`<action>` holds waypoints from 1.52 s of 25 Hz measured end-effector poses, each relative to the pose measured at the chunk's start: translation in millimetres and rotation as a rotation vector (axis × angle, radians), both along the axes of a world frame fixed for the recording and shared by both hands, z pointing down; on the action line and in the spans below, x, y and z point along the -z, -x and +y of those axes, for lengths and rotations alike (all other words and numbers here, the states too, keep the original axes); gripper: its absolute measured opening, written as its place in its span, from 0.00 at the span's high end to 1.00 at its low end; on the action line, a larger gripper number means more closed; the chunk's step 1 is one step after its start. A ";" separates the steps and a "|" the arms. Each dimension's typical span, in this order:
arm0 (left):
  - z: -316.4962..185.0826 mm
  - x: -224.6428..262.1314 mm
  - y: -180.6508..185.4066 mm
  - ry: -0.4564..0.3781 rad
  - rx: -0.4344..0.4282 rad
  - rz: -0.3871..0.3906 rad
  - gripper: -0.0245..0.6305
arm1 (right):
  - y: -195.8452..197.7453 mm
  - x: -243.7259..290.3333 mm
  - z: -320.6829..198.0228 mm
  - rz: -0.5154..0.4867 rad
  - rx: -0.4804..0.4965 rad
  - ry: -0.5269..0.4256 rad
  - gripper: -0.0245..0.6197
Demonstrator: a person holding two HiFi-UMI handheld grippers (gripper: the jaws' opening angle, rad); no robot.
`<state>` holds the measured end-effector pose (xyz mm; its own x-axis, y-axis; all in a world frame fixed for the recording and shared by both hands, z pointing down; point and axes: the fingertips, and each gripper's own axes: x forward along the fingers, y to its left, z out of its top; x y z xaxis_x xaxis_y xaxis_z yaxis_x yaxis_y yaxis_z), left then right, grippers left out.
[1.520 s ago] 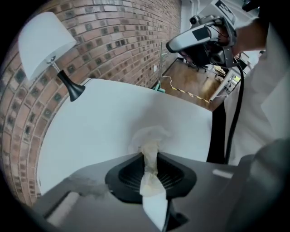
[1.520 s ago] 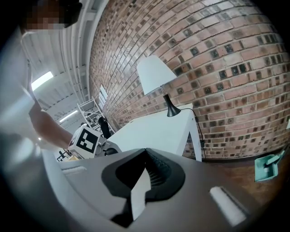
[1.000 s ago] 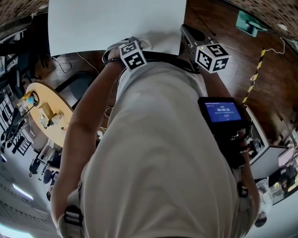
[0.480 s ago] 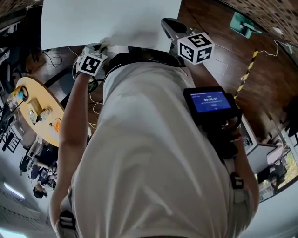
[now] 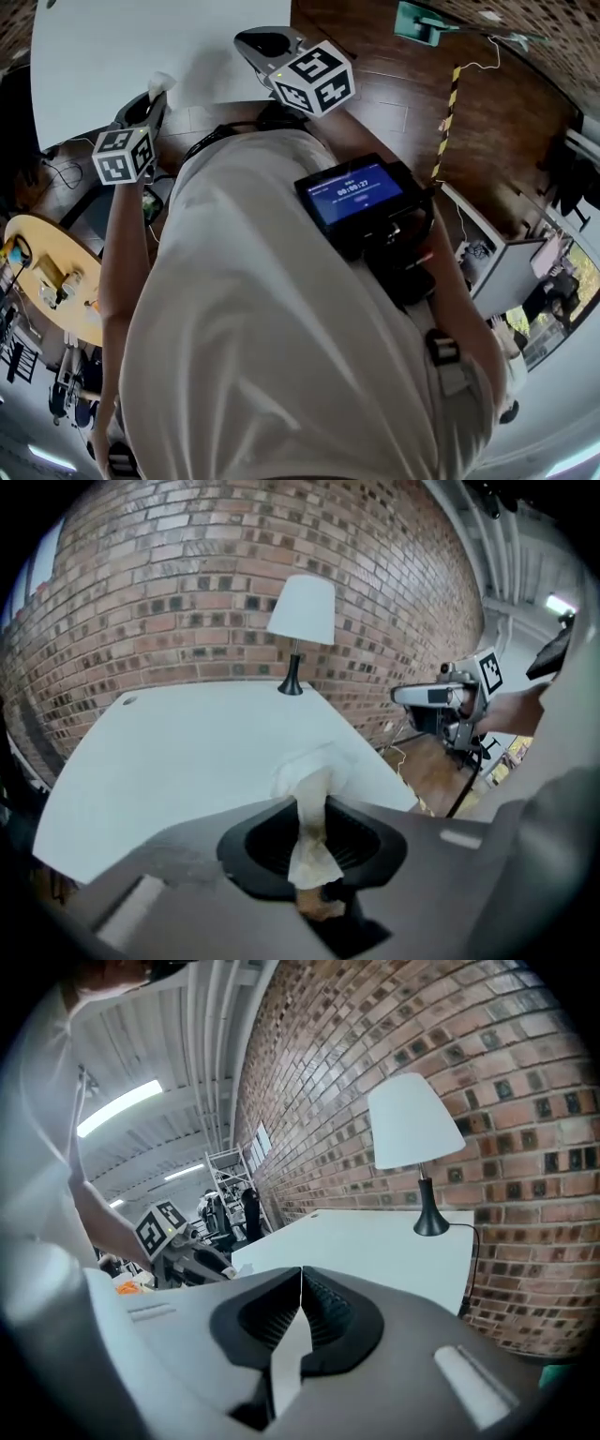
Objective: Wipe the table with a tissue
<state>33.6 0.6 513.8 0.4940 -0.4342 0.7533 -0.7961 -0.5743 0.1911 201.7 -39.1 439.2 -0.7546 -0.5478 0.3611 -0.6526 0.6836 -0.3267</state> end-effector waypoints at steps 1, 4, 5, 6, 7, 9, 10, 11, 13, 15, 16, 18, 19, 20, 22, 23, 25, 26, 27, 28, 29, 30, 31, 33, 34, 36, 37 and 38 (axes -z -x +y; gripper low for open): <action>-3.6 7.6 -0.5 -0.030 0.002 0.031 0.84 | 4.9 7.7 1.2 -0.005 0.000 -0.013 0.95; -12.8 34.5 3.0 -0.127 0.032 0.129 0.84 | 23.8 31.8 6.6 -0.018 0.016 -0.061 0.95; -14.6 44.1 5.3 -0.162 0.048 0.162 0.84 | 30.4 39.2 8.8 -0.022 0.022 -0.077 0.95; -14.9 53.5 8.3 -0.197 0.063 0.193 0.84 | 37.1 46.1 11.8 -0.028 0.027 -0.091 0.95; -13.3 62.0 11.7 -0.227 0.076 0.221 0.84 | 43.8 52.3 15.9 -0.036 0.030 -0.102 0.95; -8.3 76.7 18.1 -0.275 0.099 0.269 0.84 | 55.4 63.5 24.5 -0.051 0.038 -0.120 0.95; -7.0 83.3 20.0 -0.294 0.112 0.288 0.84 | 59.3 69.0 26.9 -0.058 0.044 -0.130 0.95; -6.2 89.1 20.0 -0.312 0.125 0.303 0.84 | 61.0 73.8 28.5 -0.064 0.051 -0.138 0.95; 0.2 94.0 13.8 -0.331 0.143 0.332 0.84 | 57.5 76.4 36.6 -0.070 0.056 -0.142 0.95; 16.3 87.5 14.3 -0.335 0.145 0.366 0.84 | 59.9 66.7 54.5 -0.065 0.048 -0.135 0.95; 24.0 83.2 22.5 -0.343 0.143 0.383 0.84 | 68.9 60.0 62.8 -0.059 0.045 -0.139 0.95; 35.2 78.7 46.7 -0.368 0.143 0.412 0.84 | 94.2 49.4 73.9 -0.046 0.047 -0.152 0.95; 39.9 78.8 56.7 -0.376 0.143 0.424 0.84 | 105.0 46.6 78.1 -0.040 0.047 -0.153 0.95; 44.2 79.9 64.1 -0.379 0.142 0.433 0.84 | 113.3 45.4 81.9 -0.037 0.046 -0.150 0.95; 50.2 82.4 73.4 -0.385 0.138 0.448 0.84 | 125.1 45.1 87.9 -0.036 0.044 -0.141 0.95; 52.4 83.2 76.7 -0.389 0.136 0.454 0.84 | 129.8 45.3 90.6 -0.035 0.044 -0.141 0.95; 57.2 84.4 81.9 -0.398 0.133 0.470 0.84 | 137.9 46.1 96.1 -0.033 0.048 -0.143 0.95; 59.3 85.3 84.4 -0.403 0.130 0.477 0.84 | 141.4 47.0 98.6 -0.037 0.050 -0.143 0.95; 61.1 86.2 87.2 -0.409 0.126 0.481 0.84 | 144.8 48.2 100.5 -0.046 0.051 -0.142 0.95; 62.7 86.8 90.6 -0.412 0.123 0.483 0.84 | 148.1 49.5 102.3 -0.061 0.051 -0.137 0.95; 64.3 86.6 94.7 -0.414 0.123 0.482 0.84 | 151.2 50.5 104.4 -0.078 0.049 -0.130 0.95; 66.1 85.7 99.6 -0.415 0.126 0.482 0.84 | 153.8 50.8 106.8 -0.092 0.044 -0.124 0.95; 67.9 84.4 104.9 -0.413 0.134 0.483 0.84 | 155.9 50.5 109.4 -0.098 0.040 -0.120 0.95; 70.9 81.7 115.5 -0.409 0.151 0.486 0.84 | 159.9 48.1 113.9 -0.098 0.033 -0.113 0.95; 72.5 80.4 120.1 -0.407 0.157 0.488 0.84 | 162.1 46.1 115.6 -0.095 0.030 -0.109 0.95; 76.7 77.5 127.5 -0.404 0.161 0.490 0.84 | 167.3 41.6 118.9 -0.091 0.026 -0.101 0.95; 79.4 75.9 130.5 -0.401 0.162 0.492 0.84 | 170.2 39.4 121.0 -0.089 0.026 -0.097 0.95; 82.3 74.5 133.1 -0.398 0.163 0.494 0.84 | 173.4 37.8 123.3 -0.085 0.027 -0.094 0.95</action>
